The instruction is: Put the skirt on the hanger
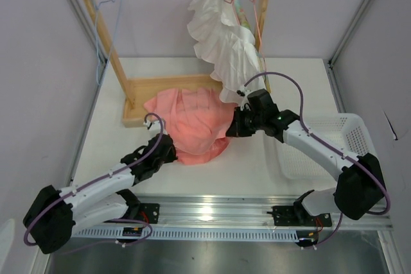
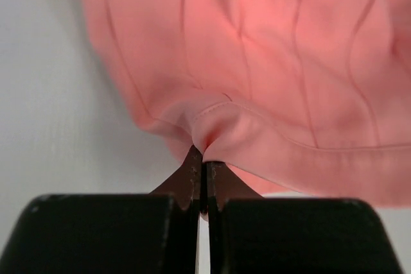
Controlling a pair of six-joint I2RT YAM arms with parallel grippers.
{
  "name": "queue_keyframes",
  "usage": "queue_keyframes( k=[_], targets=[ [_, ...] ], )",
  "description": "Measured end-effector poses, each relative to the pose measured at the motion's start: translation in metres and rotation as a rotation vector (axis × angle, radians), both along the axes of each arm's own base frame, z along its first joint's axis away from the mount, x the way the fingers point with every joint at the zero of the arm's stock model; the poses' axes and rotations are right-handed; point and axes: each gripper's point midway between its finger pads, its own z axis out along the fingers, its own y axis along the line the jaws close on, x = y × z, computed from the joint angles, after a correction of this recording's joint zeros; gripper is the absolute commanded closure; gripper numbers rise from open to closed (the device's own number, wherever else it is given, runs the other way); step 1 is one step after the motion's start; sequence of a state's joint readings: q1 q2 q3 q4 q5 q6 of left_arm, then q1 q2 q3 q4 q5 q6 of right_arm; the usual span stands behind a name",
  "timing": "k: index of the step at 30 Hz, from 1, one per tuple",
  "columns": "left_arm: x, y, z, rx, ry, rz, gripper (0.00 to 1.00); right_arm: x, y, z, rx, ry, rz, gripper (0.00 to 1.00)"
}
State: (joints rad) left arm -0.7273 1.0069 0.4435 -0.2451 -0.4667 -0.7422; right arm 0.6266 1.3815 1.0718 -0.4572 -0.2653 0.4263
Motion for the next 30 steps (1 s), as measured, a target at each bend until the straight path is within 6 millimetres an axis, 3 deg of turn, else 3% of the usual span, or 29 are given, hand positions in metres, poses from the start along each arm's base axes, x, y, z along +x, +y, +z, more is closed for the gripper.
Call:
queue_keyframes(
  k=[3, 9, 13, 16, 22, 27, 30],
  targets=[
    [-0.006, -0.018, 0.012, -0.133, -0.034, -0.098, 1.00, -0.009, 0.000, -0.002, 0.066, 0.043, 0.039, 1.00],
    [-0.011, -0.049, 0.065, -0.375, -0.133, -0.289, 1.00, -0.020, -0.003, 0.016, 0.204, 0.085, 0.078, 1.00],
    [0.000, -0.045, 0.101, -0.541, -0.200, -0.352, 1.00, -0.026, -0.009, 0.018, 0.244, 0.111, 0.082, 1.00],
    [0.005, -0.047, 0.114, -0.714, -0.212, -0.417, 1.00, -0.030, -0.013, 0.016, 0.270, 0.141, 0.076, 1.00],
    [0.005, -0.047, 0.121, -0.957, -0.150, -0.490, 1.00, -0.037, -0.017, 0.014, 0.302, 0.191, 0.075, 1.00],
    [-0.001, -0.042, 0.145, -1.023, -0.165, -0.570, 1.00, -0.040, -0.018, 0.012, 0.307, 0.206, 0.084, 1.00],
    [0.000, -0.038, 0.153, -0.994, -0.165, -0.578, 1.00, -0.048, -0.020, -0.001, 0.284, 0.220, 0.080, 1.00]
  ],
)
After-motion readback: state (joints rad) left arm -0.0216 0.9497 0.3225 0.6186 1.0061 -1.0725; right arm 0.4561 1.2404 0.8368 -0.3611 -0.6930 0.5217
